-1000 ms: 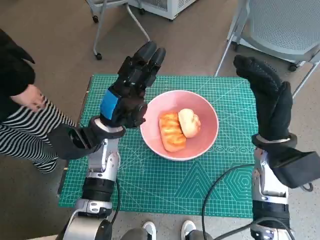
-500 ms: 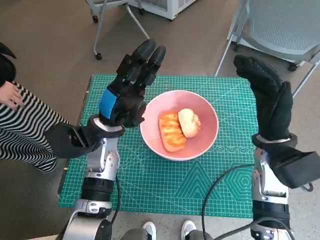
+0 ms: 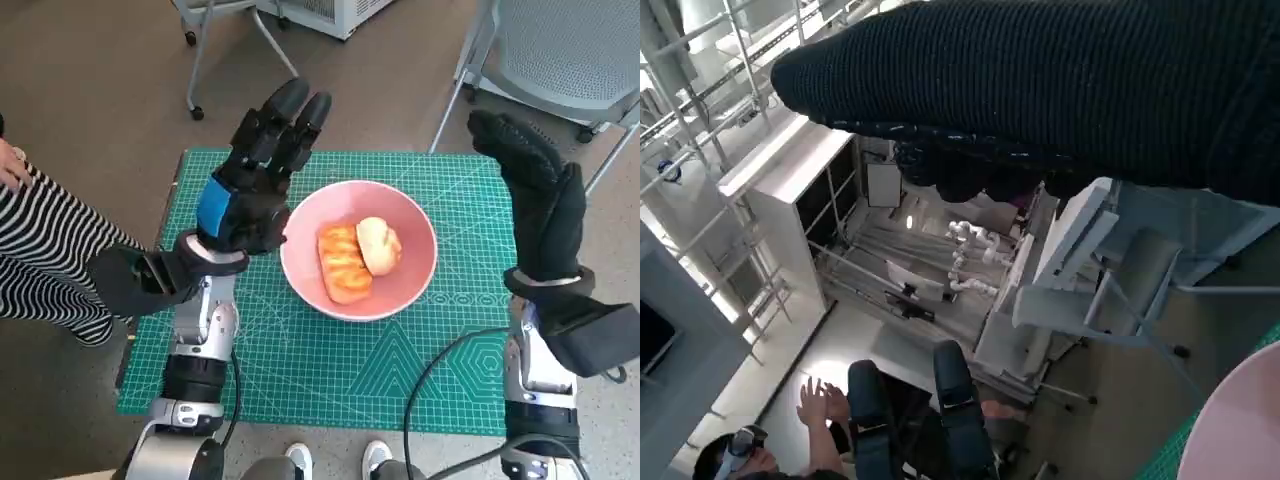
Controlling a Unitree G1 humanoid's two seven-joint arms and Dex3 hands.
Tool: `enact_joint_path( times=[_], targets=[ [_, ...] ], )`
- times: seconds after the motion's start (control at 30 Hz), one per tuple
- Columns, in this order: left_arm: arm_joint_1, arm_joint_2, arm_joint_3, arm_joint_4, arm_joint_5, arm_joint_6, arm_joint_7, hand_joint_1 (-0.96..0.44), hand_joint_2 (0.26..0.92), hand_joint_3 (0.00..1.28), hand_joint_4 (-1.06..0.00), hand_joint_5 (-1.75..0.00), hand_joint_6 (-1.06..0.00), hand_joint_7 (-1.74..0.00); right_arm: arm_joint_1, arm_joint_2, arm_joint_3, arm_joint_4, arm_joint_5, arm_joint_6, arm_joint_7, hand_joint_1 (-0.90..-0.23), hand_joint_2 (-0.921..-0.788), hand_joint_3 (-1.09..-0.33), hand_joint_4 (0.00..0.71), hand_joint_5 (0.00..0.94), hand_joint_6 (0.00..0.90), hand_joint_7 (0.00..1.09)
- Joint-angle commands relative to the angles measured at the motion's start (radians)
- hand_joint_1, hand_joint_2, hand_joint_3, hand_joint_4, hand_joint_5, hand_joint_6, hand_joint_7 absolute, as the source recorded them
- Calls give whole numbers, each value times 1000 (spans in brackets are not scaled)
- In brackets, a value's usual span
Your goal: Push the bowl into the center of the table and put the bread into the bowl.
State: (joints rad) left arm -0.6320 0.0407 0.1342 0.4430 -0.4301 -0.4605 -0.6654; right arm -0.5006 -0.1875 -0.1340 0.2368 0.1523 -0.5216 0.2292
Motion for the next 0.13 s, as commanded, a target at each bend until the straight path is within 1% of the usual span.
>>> enact_joint_path(
  times=[0.03, 0.13],
  targets=[
    [-15, 9, 1, -21, 5, -3, 1, -791, 921, 496, 1, -90, 1, -321, 11, 2, 1, 6, -7, 6, -6, -724, -921, -722, 236, 3, 69, 562],
    [-15, 10, 1, -22, 6, -3, 2, -789, 921, 497, 1, -82, 1, -313, 12, 2, 0, 4, -6, 8, -6, -723, -921, -721, 236, 3, 69, 562]
  ],
)
